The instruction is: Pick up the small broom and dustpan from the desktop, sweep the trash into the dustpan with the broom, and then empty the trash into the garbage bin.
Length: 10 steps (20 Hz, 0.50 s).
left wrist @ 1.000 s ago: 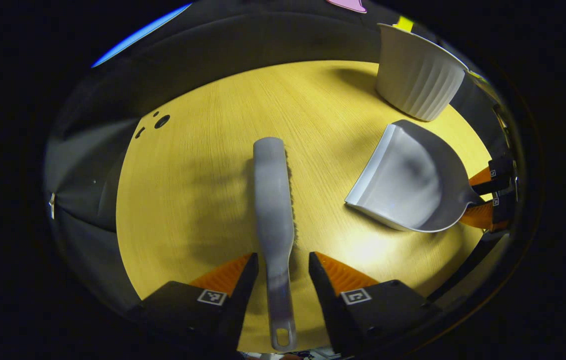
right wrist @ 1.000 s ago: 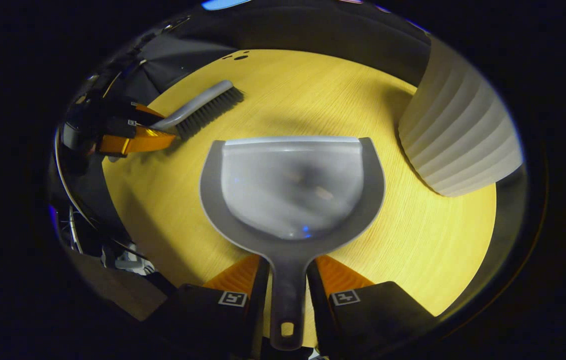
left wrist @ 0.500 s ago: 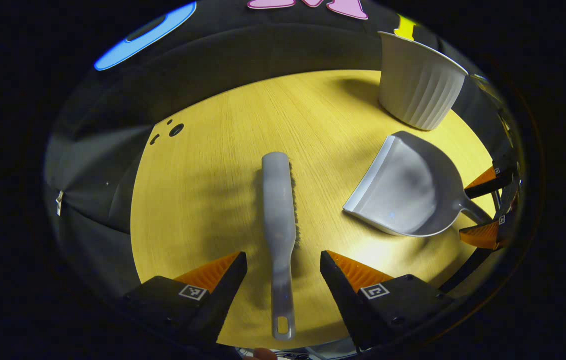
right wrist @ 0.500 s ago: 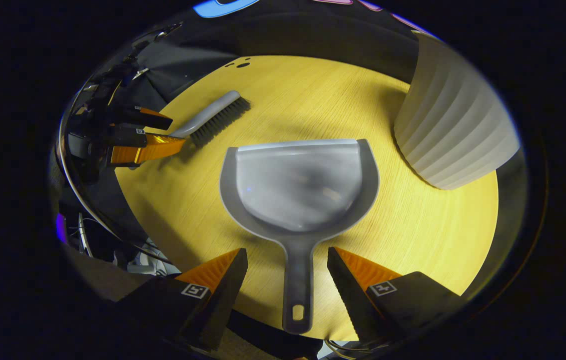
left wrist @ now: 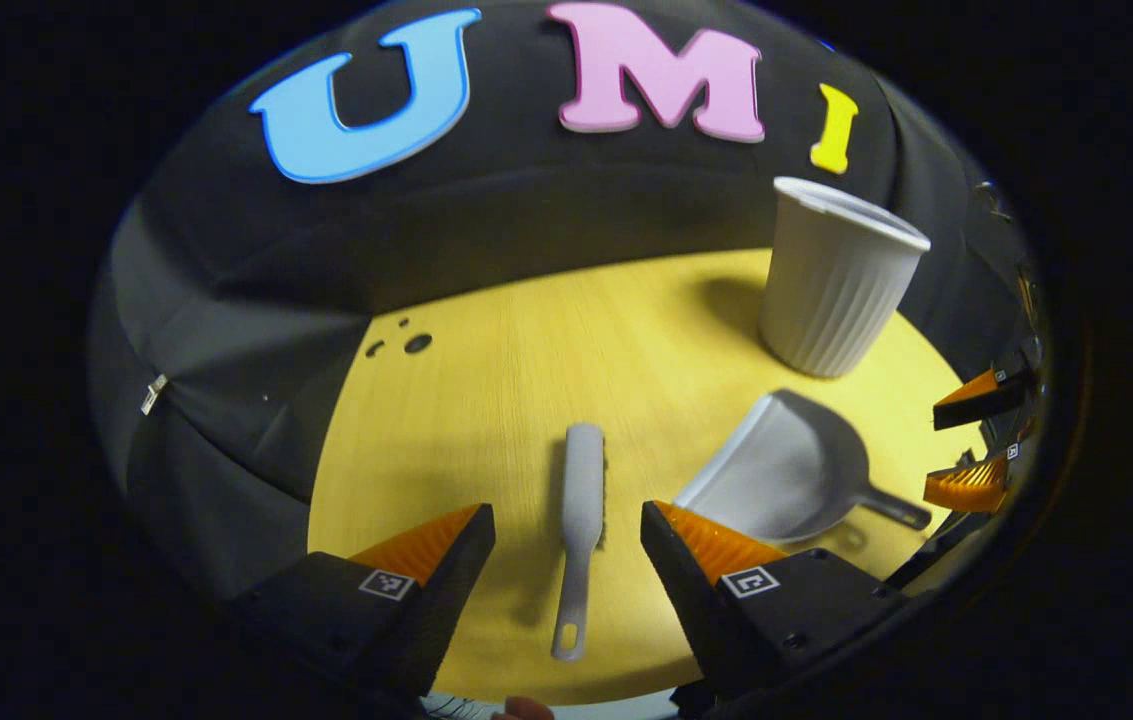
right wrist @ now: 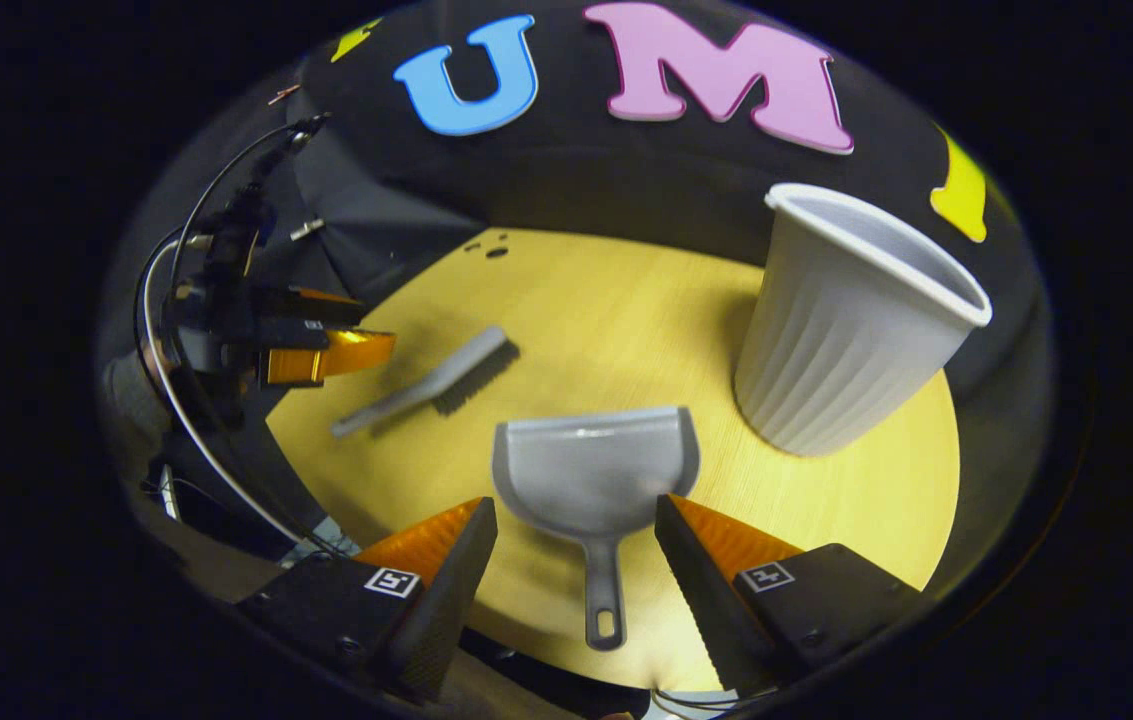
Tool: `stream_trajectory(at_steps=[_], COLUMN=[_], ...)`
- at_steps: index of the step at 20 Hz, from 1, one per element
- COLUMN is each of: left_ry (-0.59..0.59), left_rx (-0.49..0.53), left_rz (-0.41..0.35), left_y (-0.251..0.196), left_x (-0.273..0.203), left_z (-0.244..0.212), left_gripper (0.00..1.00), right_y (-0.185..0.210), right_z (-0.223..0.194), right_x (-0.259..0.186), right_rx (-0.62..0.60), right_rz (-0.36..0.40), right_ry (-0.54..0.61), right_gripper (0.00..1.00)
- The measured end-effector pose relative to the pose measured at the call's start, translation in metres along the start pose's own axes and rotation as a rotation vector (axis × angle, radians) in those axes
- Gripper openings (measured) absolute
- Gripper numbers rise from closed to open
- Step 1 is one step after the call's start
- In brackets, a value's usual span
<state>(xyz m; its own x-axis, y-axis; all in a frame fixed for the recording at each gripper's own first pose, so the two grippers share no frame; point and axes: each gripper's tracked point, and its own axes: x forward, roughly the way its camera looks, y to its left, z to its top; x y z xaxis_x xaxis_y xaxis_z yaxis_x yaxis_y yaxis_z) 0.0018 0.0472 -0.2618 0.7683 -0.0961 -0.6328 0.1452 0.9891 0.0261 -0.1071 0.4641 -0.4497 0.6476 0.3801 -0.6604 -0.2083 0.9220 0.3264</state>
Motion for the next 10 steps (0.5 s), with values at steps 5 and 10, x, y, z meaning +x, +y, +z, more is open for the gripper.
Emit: stream_trajectory(at_steps=[5,10], left_ry=[-0.252,-0.416], left_rx=[-0.023,-0.085], left_rz=[0.028,-0.029], left_y=[0.005,-0.017], left_x=[-0.042,-0.081], left_z=[0.068,0.106], left_gripper=[0.95,0.95], right_y=[0.011,0.008], right_z=[0.075,0.152], right_x=[-0.03,-0.083], right_rx=[0.019,-0.074], right_rz=[-0.017,-0.152], right_ry=[-0.212,-0.489], right_gripper=[0.99,0.99])
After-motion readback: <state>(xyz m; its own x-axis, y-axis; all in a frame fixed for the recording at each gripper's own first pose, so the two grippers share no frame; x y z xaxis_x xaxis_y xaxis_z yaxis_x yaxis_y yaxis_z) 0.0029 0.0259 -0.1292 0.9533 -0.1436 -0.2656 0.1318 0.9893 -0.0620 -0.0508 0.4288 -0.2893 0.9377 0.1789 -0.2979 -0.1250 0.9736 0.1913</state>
